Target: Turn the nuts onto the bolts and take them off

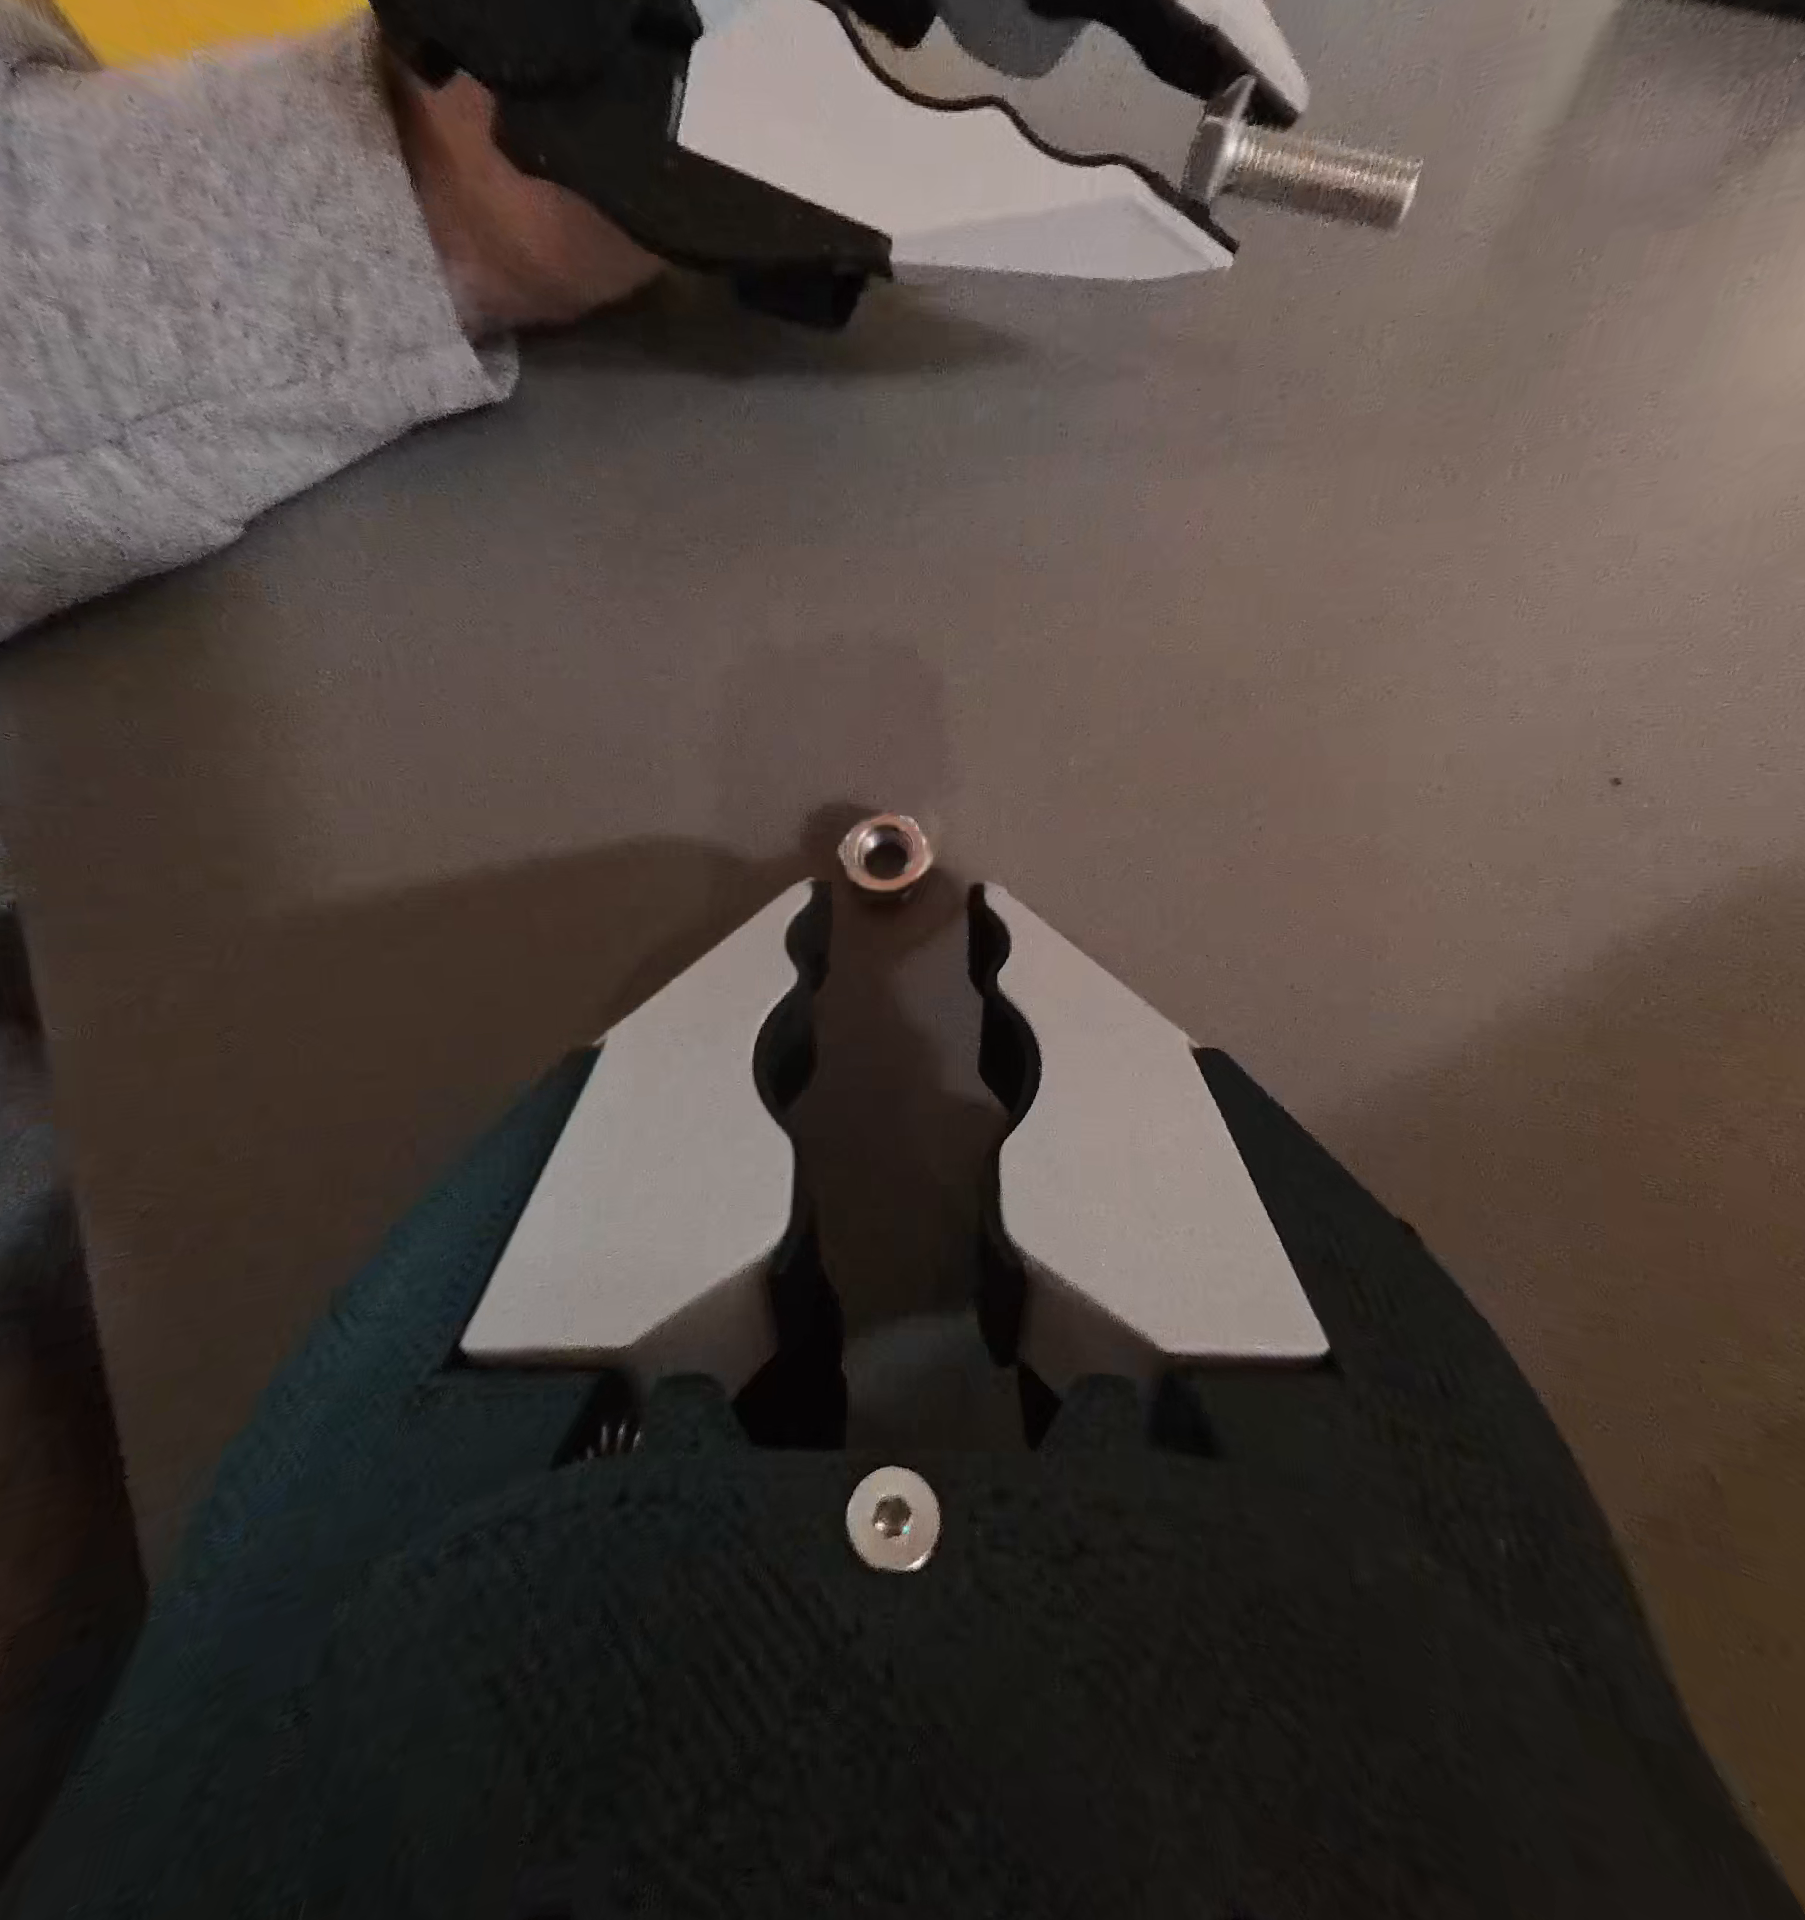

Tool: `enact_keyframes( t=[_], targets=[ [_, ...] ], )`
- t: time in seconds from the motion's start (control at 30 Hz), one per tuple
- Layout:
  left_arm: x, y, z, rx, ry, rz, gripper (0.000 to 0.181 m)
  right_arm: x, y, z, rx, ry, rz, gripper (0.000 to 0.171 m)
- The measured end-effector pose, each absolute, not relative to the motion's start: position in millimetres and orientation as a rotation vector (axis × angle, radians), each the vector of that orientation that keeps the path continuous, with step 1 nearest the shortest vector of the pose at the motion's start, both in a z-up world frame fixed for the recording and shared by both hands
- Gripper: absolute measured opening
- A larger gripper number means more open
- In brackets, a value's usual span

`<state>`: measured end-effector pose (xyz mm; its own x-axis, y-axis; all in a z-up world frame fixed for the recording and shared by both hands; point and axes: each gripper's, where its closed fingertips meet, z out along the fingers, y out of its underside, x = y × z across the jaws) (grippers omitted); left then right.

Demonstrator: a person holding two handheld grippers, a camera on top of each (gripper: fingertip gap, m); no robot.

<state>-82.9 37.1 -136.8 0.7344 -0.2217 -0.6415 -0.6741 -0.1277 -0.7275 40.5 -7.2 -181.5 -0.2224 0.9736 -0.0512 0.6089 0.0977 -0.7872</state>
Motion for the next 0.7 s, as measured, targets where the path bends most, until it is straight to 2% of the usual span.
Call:
enact_keyframes(
  t=[0.5, 0.7],
  targets=[
    [-73.1, 33.6, -130.9, -1.648, 0.725, 0.369, 0.015, 27.1, -5.2, -184.3, -1.628, -1.776, 0.829, 0.017],
    [-73.9, 32.4, -127.7, -1.635, 0.708, 0.355, 0.015, 25.6, -3.1, -170.9, -1.507, -1.725, 0.770, 0.016]
  ],
)
